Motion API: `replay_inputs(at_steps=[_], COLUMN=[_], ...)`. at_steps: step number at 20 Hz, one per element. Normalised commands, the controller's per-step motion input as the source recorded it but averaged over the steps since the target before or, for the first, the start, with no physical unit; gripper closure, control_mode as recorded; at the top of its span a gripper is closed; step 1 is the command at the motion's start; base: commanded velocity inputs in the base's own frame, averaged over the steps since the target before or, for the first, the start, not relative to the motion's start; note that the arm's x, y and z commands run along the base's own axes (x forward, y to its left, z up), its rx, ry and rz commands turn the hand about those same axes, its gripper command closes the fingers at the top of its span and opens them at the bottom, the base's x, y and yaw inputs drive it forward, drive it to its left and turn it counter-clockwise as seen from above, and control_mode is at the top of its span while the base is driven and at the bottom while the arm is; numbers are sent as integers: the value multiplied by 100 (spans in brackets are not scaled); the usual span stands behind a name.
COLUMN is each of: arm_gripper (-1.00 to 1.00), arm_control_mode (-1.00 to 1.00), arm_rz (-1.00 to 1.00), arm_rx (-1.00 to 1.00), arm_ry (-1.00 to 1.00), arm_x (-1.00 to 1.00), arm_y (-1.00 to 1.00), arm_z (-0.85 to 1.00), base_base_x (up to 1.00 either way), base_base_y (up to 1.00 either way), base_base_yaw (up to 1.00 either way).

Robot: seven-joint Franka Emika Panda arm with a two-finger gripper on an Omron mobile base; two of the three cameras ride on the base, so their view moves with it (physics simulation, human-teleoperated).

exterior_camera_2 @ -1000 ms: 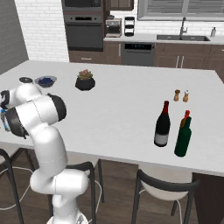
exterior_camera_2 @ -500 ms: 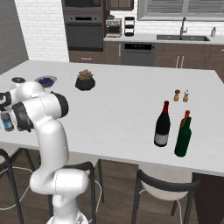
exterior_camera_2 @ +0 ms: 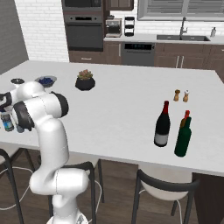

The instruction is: Move the plastic bottles in the middle to the plastics group, and the glass bottles in the middle to the glass group.

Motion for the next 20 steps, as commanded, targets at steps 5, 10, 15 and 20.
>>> replay_inputs(at_steps=[5, 10, 15, 20], arm_gripper=[100, 100, -100, -100], arm_control_mode=[-100, -100, -100, -100], arm_rz=[5, 3, 0, 0], arm_rx=[0, 0, 0, 0], arm_ry=[-11, -15, -11, -6], arm_x=[-6, -17, -17, -3], arm_y=[0, 0, -4, -8], arm_z=[-21, -18, -16, -6], base_base_x=[0, 0, 0, 0], base_base_y=[0, 0, 0, 0], base_base_yaw=[0, 0, 0, 0])
